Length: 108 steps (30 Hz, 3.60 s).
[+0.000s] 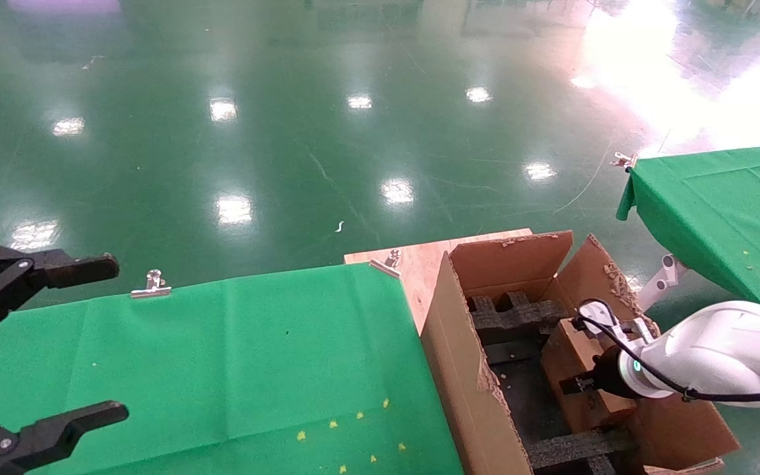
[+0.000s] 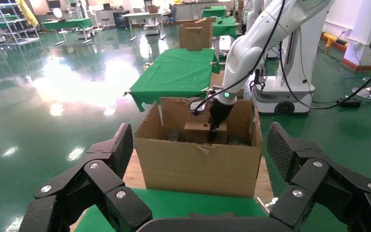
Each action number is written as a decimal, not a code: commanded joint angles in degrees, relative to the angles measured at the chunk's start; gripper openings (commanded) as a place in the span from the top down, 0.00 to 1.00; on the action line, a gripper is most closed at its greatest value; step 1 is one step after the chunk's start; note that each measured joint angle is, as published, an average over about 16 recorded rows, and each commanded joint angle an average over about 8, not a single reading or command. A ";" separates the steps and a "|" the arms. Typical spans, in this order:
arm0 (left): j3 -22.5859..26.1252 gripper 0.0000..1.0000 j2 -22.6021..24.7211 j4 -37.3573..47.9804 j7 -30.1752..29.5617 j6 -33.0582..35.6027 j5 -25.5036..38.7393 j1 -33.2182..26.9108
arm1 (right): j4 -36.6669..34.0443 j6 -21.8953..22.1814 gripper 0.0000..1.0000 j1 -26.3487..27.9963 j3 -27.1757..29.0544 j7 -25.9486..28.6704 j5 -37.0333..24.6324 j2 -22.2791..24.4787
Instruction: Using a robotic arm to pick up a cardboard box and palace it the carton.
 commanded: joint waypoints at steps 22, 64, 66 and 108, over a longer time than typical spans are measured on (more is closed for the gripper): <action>0.02 0.00 0.00 0.02 0.01 0.00 -0.01 0.00 | -0.85 0.29 0.00 0.39 0.11 -1.41 0.74 -0.18; 0.05 0.00 -0.02 0.04 0.04 -0.03 -0.05 0.00 | 18.46 3.75 0.00 23.90 9.27 -8.84 4.40 7.95; 0.05 0.00 -0.02 0.04 0.04 -0.04 -0.05 0.00 | 18.42 3.86 0.00 23.91 9.32 -8.76 4.56 7.91; 0.09 0.00 -0.03 0.05 0.06 -0.04 -0.07 -0.02 | 15.88 -27.95 0.00 -8.22 61.94 -63.70 39.42 5.52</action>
